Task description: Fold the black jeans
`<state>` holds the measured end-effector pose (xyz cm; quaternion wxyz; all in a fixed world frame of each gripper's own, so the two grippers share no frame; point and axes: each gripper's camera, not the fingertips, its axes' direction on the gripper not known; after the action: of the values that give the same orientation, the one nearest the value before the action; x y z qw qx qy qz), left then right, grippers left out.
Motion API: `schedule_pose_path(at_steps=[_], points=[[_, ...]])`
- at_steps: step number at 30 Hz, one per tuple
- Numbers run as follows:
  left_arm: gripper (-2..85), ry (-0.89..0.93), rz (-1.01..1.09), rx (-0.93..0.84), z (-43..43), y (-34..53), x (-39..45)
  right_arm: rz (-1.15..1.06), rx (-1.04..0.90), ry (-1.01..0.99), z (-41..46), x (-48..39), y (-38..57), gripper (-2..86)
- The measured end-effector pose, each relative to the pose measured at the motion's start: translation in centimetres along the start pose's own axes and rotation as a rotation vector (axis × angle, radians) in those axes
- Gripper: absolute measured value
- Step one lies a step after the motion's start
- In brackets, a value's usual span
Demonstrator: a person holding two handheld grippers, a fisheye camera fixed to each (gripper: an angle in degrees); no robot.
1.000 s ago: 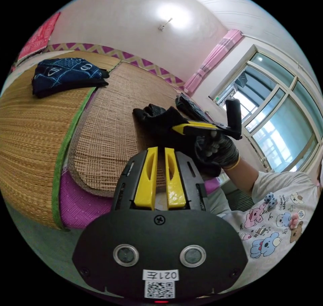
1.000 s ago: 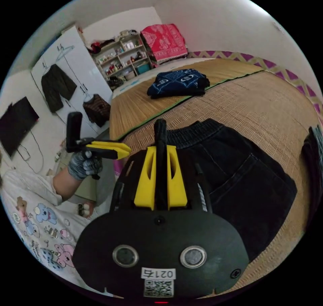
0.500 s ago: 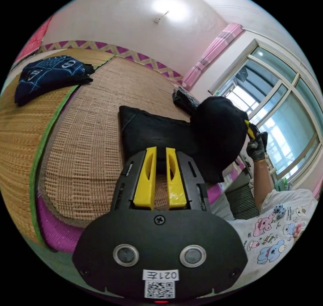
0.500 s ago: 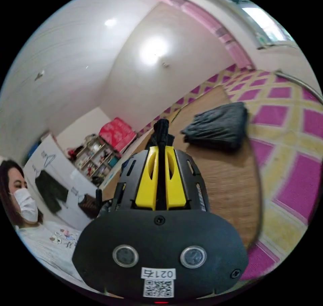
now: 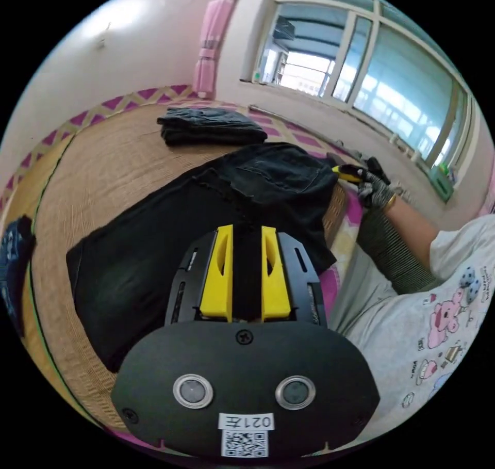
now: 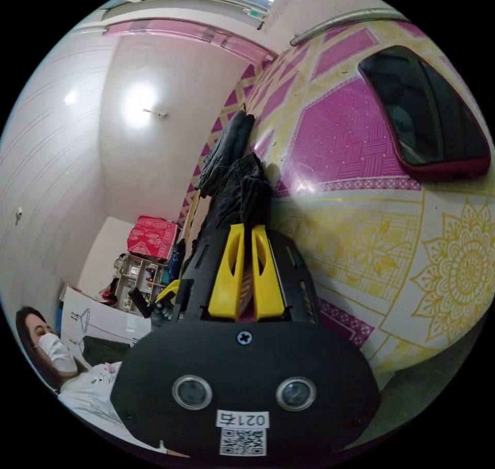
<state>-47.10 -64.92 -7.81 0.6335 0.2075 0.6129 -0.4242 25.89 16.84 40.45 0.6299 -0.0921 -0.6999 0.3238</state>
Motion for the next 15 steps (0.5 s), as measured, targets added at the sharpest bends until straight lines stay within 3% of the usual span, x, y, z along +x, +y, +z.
schedule_pose_path(at_steps=[4, 8, 10, 15], points=[[10.9, -0.087, 0.129, -0.073, 3.6, -2.1, 2.2, -0.075, 0.036, 0.093, -0.9, -2.2, 0.8, 4.1], [6.1, -0.205, 0.094, -0.105, 4.4, -2.6, 1.7, -0.372, 0.103, 0.389, -0.8, -9.5, 3.3, 6.2], [1.1, -0.172, 0.053, -0.081, 3.5, -2.5, 0.4, -0.516, 0.098, 0.447, 0.5, -12.6, 4.4, 7.0], [-0.7, -0.033, -0.170, 0.134, -4.3, -0.8, -6.4, -0.828, -0.079, 0.539, 8.4, -18.7, 5.8, 9.4]])
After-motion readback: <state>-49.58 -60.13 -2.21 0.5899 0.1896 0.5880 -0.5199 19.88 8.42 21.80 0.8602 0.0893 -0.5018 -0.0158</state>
